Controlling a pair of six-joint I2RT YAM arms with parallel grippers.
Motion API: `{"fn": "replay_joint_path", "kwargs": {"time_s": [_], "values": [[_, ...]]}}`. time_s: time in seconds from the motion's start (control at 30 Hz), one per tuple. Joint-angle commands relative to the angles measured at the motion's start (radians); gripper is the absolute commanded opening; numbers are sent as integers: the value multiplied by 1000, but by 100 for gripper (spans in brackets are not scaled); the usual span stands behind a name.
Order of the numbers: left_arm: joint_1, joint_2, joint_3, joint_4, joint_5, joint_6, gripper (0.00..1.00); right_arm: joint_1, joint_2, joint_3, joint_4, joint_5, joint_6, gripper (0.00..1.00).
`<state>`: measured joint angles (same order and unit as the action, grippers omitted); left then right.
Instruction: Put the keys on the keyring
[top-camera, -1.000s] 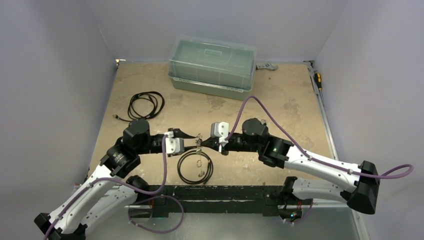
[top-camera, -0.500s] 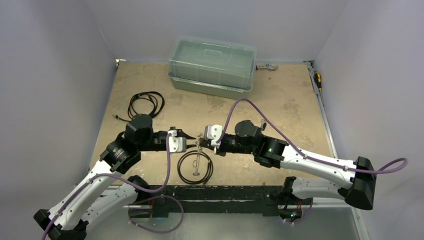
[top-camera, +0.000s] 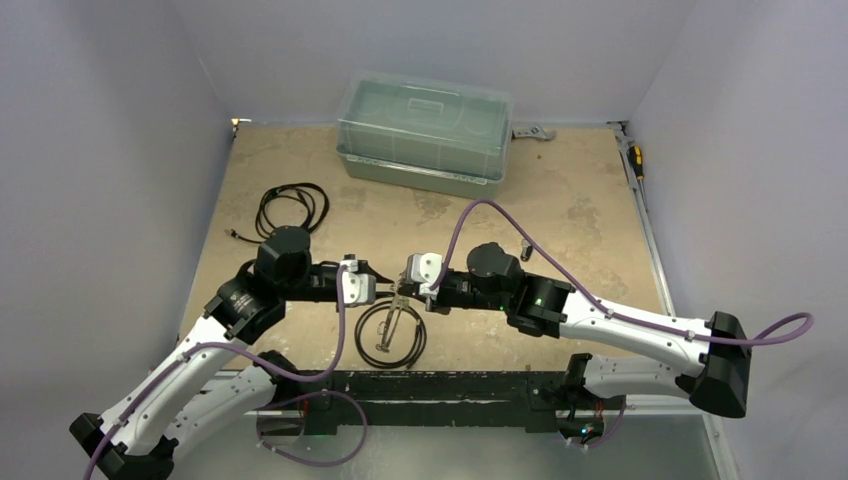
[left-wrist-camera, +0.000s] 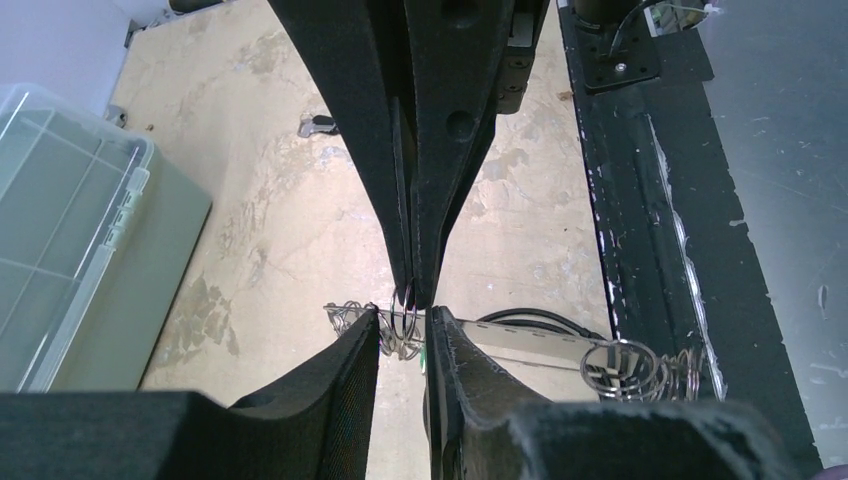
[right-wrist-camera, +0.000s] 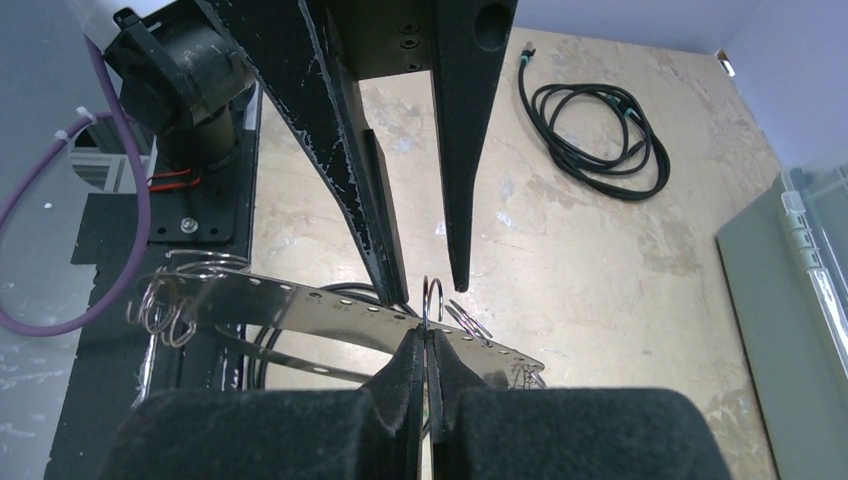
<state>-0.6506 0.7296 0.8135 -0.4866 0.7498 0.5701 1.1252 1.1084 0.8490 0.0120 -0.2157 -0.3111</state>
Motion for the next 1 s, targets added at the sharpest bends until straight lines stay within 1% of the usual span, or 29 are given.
{"fn": "replay_joint_path", "kwargs": {"time_s": [0.0,0.17,0.23,0.33,0.47,0.5,0.57,0.7,0.77,0.8,0.83,0.9,0.97], "values": [[-4,12,28,25,38,19,22,10,1,63,37,25,-19,0],[-4,21,28,23,39,20,20,13,4,63,38,27,-19,0],[-4,28,29,26,45,22,18,15,4,62,38,28,-19,0],[-5,42,32,25,54,24,12,18,5,64,38,32,-20,0],[-15,53,35,18,54,31,11,22,5,63,36,33,-22,0],[-17,54,35,17,54,32,9,22,4,64,36,33,-22,0],[-19,54,35,16,57,37,0,24,3,62,36,33,-22,0],[-22,40,32,17,60,49,0,25,-10,53,52,37,-15,0],[-22,16,20,46,60,39,0,25,-27,41,69,54,0,0],[-22,-4,5,77,63,23,0,25,-36,34,77,60,6,3],[-22,-24,-15,117,66,1,0,25,-46,25,89,65,13,11],[-21,-71,-60,200,80,-48,0,25,-65,7,114,58,26,23],[-22,-114,-101,285,76,-106,0,25,-80,0,127,40,45,27]]}}
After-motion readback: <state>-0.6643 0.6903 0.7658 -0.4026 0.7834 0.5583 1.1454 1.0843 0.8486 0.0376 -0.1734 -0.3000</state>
